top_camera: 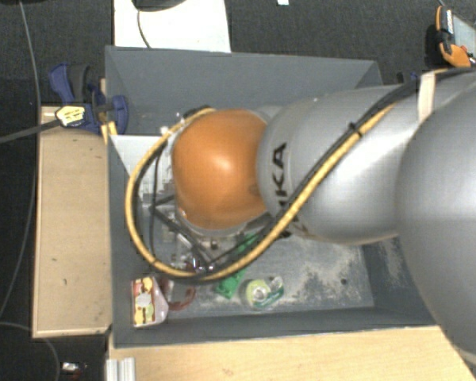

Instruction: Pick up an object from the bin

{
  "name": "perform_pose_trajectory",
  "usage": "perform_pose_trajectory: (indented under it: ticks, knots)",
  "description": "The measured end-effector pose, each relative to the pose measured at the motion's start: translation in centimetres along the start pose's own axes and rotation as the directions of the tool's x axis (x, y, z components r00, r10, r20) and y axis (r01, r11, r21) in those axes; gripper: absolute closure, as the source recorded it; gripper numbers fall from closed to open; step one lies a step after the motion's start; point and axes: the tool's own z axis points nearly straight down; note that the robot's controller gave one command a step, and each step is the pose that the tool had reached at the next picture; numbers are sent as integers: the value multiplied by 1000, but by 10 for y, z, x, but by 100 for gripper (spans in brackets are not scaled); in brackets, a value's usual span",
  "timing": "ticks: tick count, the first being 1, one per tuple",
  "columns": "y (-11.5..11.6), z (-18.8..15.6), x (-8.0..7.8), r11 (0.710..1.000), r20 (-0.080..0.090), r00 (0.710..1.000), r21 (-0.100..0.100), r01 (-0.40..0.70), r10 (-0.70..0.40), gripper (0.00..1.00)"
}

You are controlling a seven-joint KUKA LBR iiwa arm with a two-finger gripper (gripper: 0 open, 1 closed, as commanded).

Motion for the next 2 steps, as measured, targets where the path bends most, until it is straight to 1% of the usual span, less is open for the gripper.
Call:
perform_pose_trajectory:
  ticks: [1,2]
  knots:
    - [-2,-5,-2,1000,7,1000,-2,-8,8,0]
    - [-15,118,-26,822,5,822,1,569,-569,0]
